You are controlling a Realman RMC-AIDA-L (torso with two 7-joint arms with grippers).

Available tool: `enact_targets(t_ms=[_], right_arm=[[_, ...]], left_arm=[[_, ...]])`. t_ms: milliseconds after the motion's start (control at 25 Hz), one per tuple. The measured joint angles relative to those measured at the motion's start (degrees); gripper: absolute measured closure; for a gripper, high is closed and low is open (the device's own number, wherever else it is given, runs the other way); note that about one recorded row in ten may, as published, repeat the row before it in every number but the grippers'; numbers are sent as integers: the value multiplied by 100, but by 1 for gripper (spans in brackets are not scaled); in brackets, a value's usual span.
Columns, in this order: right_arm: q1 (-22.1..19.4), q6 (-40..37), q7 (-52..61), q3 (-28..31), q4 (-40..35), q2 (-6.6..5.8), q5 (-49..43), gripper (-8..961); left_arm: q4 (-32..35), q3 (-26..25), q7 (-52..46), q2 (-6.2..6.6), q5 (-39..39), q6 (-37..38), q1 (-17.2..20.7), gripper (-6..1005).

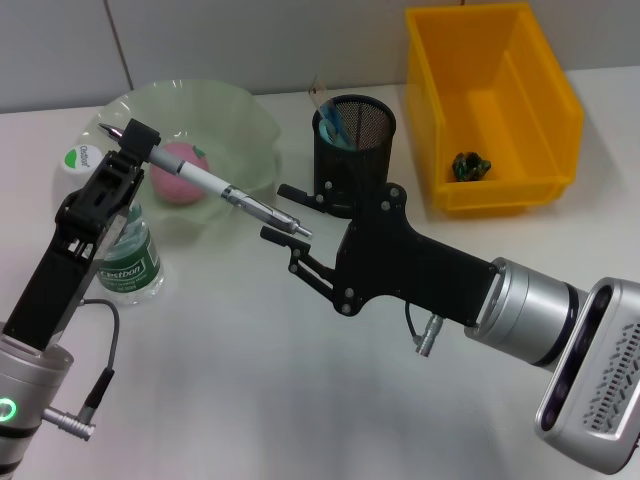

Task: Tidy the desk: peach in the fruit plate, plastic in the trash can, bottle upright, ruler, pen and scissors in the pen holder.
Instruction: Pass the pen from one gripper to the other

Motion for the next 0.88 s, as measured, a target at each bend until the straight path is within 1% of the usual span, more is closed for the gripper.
enact_targets(t_ms=[200, 400, 800, 880], right_arm=[[-1, 3, 0, 10, 0, 0, 0, 702], [0, 3, 0, 11, 0, 0, 0, 778], [26, -12, 0, 26, -1, -1, -97, 784], [30, -12, 0, 31, -1, -1, -125, 804]], left_arm=[[0, 0, -1, 0, 0, -9, -4, 771], [0, 0, -1, 0, 0, -20, -33, 769], [16, 0, -24, 0, 0, -24, -37, 764], [33, 2, -56, 0, 0, -20, -35, 763]])
